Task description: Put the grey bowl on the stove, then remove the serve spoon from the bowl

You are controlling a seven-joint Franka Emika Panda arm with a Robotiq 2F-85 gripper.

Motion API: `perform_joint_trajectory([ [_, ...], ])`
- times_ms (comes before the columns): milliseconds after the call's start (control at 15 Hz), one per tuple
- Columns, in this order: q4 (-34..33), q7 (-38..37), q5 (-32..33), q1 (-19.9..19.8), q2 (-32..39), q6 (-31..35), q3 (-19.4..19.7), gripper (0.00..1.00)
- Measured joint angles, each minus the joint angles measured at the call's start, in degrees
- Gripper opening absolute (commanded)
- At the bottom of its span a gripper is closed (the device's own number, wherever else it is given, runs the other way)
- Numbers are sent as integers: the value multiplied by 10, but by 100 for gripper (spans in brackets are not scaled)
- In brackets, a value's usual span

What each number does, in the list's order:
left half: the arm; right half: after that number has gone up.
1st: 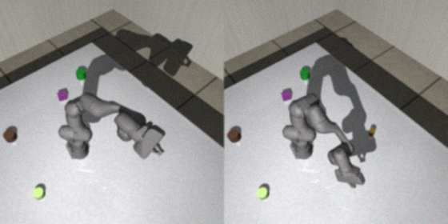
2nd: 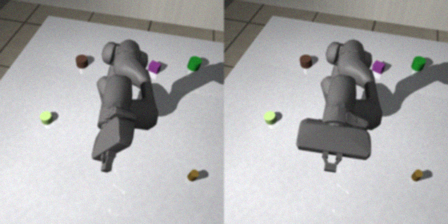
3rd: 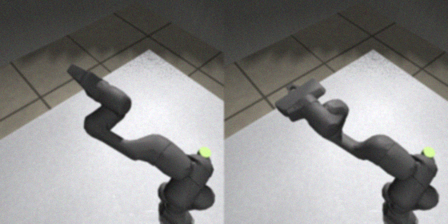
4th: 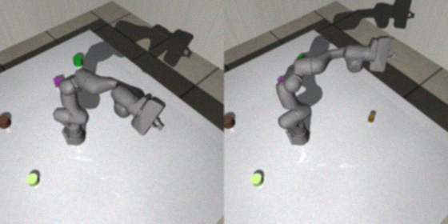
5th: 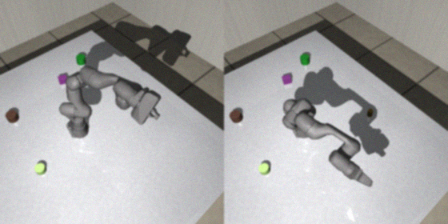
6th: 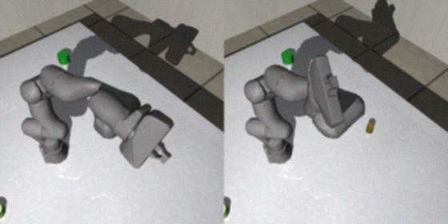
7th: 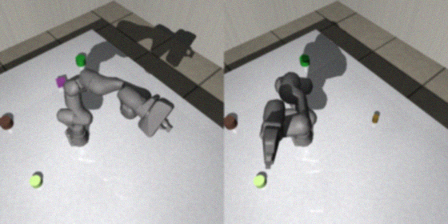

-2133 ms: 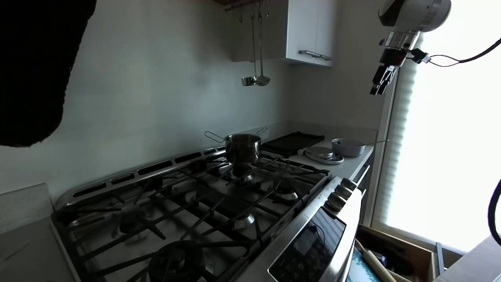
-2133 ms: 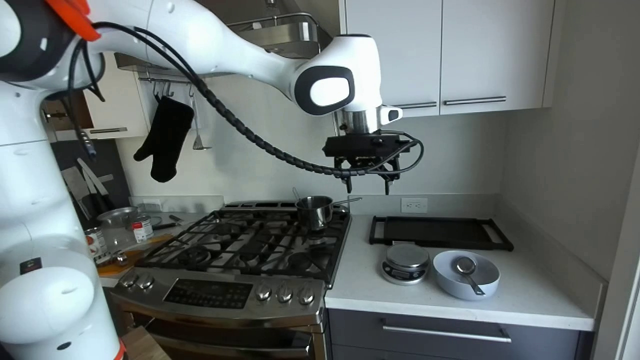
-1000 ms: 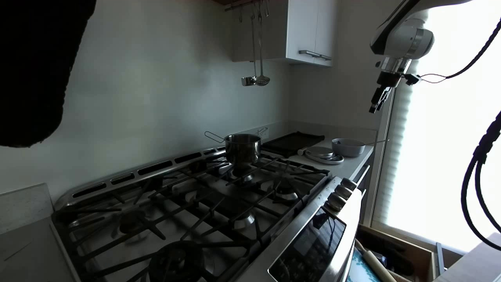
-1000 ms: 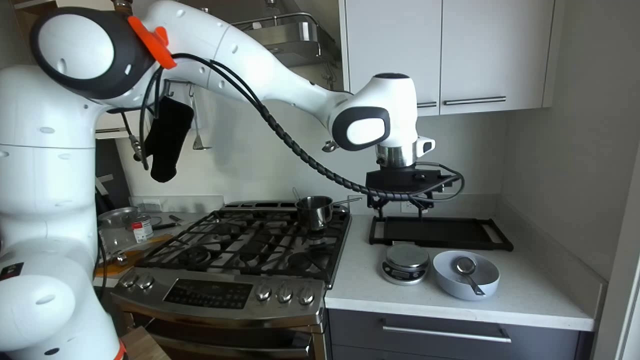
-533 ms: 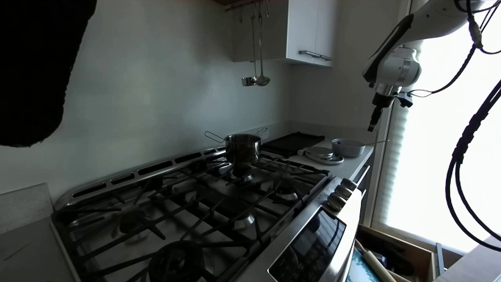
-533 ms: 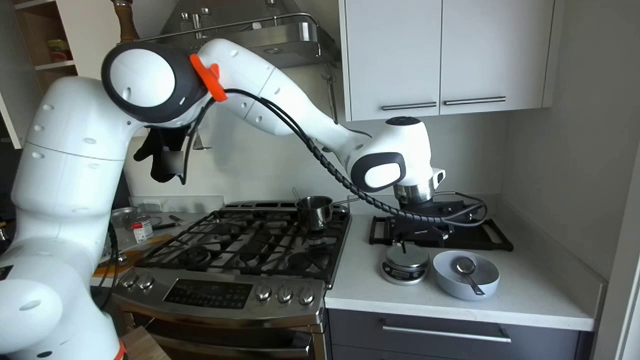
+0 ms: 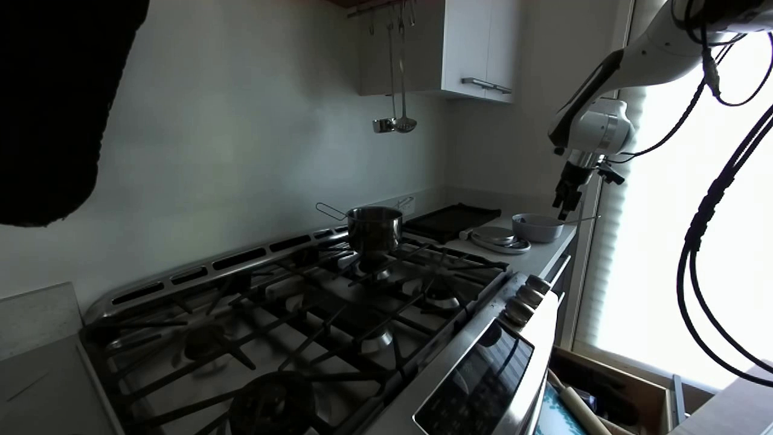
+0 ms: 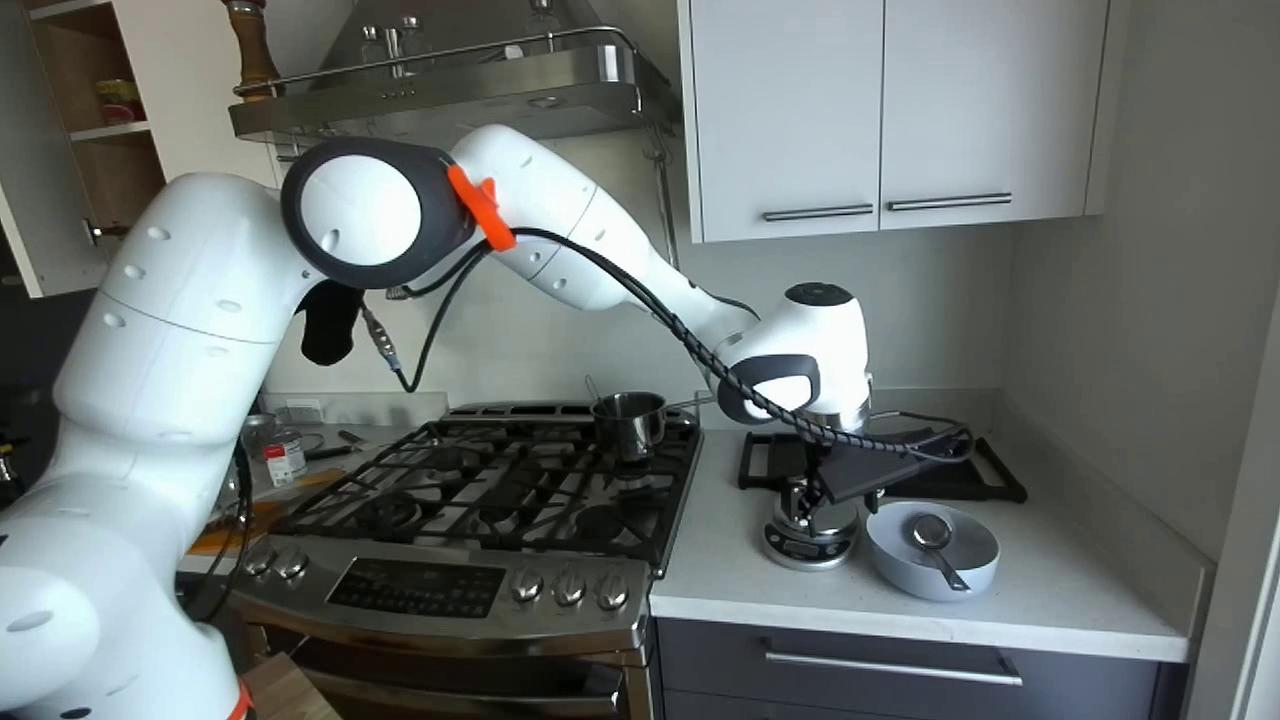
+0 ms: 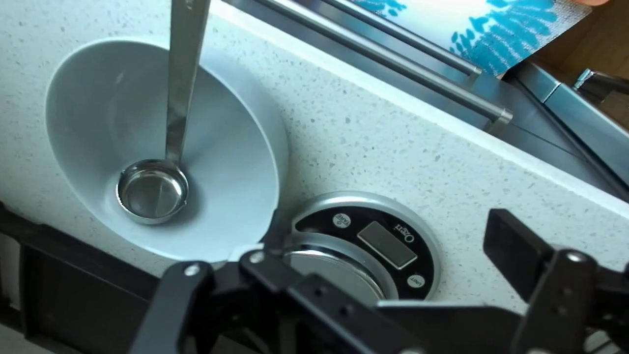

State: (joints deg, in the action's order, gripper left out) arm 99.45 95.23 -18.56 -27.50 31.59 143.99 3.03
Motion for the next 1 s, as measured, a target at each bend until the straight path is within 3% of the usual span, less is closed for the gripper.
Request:
perform_joint_trajectory([
  [600, -8, 6, 0, -2, 5, 13, -6, 100],
  [1000, -62, 21, 1, -7, 56, 16, -27, 100],
])
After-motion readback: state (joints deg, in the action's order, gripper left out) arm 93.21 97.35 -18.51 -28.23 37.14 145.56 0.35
